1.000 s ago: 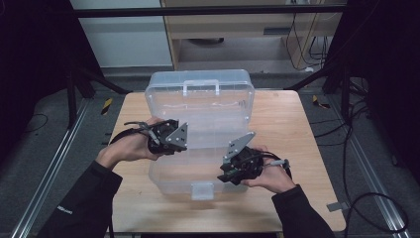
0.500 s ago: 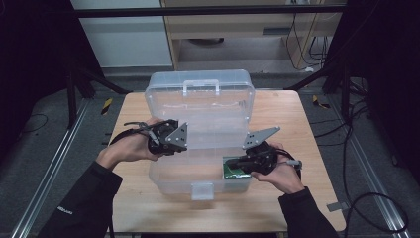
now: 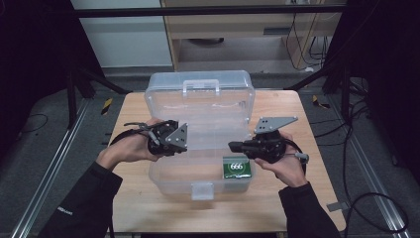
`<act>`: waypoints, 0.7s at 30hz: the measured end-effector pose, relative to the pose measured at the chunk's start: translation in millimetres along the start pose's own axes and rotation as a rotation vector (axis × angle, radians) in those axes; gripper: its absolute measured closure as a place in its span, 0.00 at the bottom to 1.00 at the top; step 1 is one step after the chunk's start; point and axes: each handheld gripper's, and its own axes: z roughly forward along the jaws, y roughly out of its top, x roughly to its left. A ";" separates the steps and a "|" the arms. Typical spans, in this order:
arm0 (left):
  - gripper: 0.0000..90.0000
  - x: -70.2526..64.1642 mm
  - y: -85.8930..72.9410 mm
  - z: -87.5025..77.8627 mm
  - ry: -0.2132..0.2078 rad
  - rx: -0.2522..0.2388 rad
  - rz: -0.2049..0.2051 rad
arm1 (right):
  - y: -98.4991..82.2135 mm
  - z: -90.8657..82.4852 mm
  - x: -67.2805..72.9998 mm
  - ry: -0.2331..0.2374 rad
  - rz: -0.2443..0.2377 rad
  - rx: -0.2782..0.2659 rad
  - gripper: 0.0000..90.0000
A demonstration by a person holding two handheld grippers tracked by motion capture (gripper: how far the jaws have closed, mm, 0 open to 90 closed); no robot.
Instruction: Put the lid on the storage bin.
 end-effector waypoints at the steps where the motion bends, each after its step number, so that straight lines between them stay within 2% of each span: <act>1: 0.95 0.0 0.0 0.0 -0.001 0.000 0.000 | 0.8 -0.8 -2.5 -0.022 0.017 -0.022 1.00; 4: 0.95 -0.4 -0.2 0.1 -0.002 -0.001 -0.002 | 3.2 -3.7 -12.7 -0.094 0.074 -0.090 1.00; 8: 0.95 -1.5 -0.5 0.4 0.001 -0.005 -0.002 | 5.7 -5.4 -29.1 -0.175 0.131 -0.127 1.00; 13: 0.95 -3.0 -0.8 0.7 -0.005 -0.005 -0.009 | 5.5 -3.8 -44.6 -0.218 0.158 -0.129 1.00; 21: 0.95 -5.6 -1.6 1.7 -0.016 -0.009 -0.017 | 3.3 0.4 -56.2 -0.242 0.183 -0.108 1.00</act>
